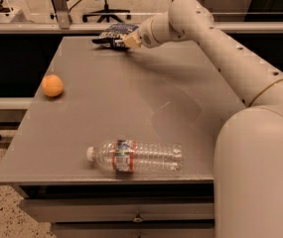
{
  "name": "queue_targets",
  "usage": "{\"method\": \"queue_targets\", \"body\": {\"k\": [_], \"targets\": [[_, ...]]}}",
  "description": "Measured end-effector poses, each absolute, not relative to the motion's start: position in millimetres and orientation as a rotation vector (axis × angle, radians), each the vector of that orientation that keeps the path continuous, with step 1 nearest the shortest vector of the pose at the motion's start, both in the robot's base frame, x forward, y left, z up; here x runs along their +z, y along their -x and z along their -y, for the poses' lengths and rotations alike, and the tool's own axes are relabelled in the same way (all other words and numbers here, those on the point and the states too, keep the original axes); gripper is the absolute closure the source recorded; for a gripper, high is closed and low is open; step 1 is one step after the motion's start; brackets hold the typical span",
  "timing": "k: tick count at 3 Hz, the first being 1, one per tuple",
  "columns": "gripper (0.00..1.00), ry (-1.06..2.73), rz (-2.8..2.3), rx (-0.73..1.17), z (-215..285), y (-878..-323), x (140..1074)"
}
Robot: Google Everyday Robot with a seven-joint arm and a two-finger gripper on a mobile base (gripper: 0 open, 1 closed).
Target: Move blue chip bag near water bottle
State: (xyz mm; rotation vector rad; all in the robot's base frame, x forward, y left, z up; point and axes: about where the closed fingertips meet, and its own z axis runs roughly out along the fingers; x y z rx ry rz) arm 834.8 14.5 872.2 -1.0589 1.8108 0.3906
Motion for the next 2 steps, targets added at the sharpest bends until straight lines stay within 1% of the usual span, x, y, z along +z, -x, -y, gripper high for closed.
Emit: {"method": "queue_targets", "body": {"k": [1,2], "targets": [[1.0,1.093,-1.788,0.3,0,-817,891],[1.0,1.168,-1.768,0.273,19,-781,901]]}}
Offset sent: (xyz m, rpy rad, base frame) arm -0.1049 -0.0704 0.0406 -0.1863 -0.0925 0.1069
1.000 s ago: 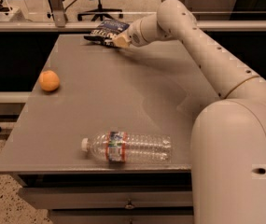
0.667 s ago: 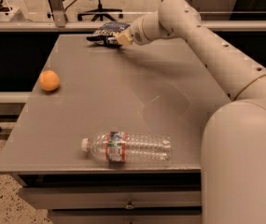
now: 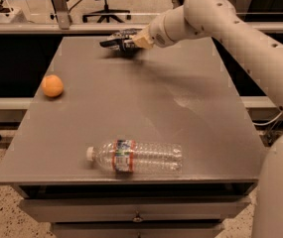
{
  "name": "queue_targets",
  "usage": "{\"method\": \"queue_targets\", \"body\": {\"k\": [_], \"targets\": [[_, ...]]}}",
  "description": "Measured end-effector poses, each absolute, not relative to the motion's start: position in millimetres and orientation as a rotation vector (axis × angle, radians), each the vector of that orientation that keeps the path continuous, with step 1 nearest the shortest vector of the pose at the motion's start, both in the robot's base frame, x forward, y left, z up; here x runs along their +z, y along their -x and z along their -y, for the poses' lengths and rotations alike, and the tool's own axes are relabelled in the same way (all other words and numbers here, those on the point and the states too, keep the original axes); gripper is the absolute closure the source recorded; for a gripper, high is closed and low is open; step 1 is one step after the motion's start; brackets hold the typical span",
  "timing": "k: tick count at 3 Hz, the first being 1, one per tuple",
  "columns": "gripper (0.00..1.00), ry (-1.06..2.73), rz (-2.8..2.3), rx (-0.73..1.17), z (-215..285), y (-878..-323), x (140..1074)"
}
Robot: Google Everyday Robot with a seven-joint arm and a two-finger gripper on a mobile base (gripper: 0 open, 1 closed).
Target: Move blue chip bag near water bottle
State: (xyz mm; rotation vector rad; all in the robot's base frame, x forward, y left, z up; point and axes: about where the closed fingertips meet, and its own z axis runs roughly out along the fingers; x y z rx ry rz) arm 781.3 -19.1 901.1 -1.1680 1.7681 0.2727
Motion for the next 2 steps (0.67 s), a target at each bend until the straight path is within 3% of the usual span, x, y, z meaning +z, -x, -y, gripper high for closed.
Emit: {"method": "queue_targets", "body": {"k": [2], "targets": [[1.0,1.338,-1.715,0.399,56,-700,885]]}}
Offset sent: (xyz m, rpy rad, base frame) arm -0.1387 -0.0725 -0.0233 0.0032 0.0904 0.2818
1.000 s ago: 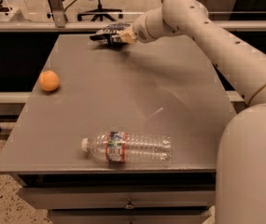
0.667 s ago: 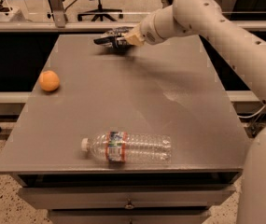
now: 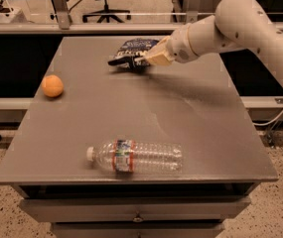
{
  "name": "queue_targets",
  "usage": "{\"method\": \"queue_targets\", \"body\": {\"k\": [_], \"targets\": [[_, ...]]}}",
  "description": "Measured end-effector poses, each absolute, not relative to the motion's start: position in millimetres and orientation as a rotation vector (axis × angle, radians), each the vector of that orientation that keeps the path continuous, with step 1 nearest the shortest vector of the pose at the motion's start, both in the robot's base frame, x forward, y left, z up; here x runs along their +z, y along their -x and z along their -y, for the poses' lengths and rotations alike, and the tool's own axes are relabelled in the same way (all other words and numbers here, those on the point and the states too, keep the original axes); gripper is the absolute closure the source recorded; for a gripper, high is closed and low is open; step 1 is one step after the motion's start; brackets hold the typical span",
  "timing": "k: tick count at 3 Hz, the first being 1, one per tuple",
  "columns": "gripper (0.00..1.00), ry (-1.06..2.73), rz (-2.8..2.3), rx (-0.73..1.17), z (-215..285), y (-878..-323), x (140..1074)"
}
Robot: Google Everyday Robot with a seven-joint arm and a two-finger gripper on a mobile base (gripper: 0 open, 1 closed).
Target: Move blue chip bag near water bottle
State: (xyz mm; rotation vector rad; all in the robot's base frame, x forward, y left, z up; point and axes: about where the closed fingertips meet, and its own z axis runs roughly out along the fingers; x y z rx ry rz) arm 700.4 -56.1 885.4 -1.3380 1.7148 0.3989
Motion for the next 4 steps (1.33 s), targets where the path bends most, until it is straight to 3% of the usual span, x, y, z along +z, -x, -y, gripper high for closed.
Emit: {"method": "queue_targets", "body": {"k": [4], "targets": [[1.0,1.557,-1.65,0.594,113,-569,884]]}}
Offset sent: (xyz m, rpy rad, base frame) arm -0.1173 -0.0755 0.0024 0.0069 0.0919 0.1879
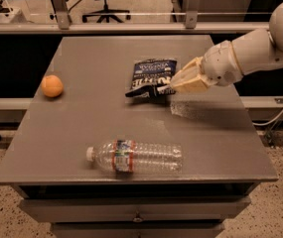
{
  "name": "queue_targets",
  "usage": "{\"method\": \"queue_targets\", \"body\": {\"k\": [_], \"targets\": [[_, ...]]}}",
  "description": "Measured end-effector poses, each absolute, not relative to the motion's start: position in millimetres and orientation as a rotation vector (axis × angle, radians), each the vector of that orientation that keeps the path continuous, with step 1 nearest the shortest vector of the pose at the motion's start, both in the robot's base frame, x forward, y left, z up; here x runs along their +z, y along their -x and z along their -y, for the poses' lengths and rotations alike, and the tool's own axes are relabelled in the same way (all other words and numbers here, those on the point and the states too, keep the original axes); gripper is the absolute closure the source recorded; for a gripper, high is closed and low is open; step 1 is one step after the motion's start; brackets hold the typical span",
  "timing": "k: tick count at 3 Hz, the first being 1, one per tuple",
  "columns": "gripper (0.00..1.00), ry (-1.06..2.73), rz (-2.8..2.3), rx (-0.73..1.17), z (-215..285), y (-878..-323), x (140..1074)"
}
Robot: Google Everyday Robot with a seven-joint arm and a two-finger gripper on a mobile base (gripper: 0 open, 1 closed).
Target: Move blue chip bag near water bottle
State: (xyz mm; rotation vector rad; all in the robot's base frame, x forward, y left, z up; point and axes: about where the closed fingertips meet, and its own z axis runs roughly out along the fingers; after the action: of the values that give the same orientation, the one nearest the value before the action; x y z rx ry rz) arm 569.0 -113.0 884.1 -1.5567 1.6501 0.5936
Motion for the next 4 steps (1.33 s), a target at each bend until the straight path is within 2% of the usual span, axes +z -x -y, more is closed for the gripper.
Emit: {"method": "queue_targets", "body": {"k": [4], "targets": [[1.0,1.781,-1.563,0.704,124,-480,869]]}}
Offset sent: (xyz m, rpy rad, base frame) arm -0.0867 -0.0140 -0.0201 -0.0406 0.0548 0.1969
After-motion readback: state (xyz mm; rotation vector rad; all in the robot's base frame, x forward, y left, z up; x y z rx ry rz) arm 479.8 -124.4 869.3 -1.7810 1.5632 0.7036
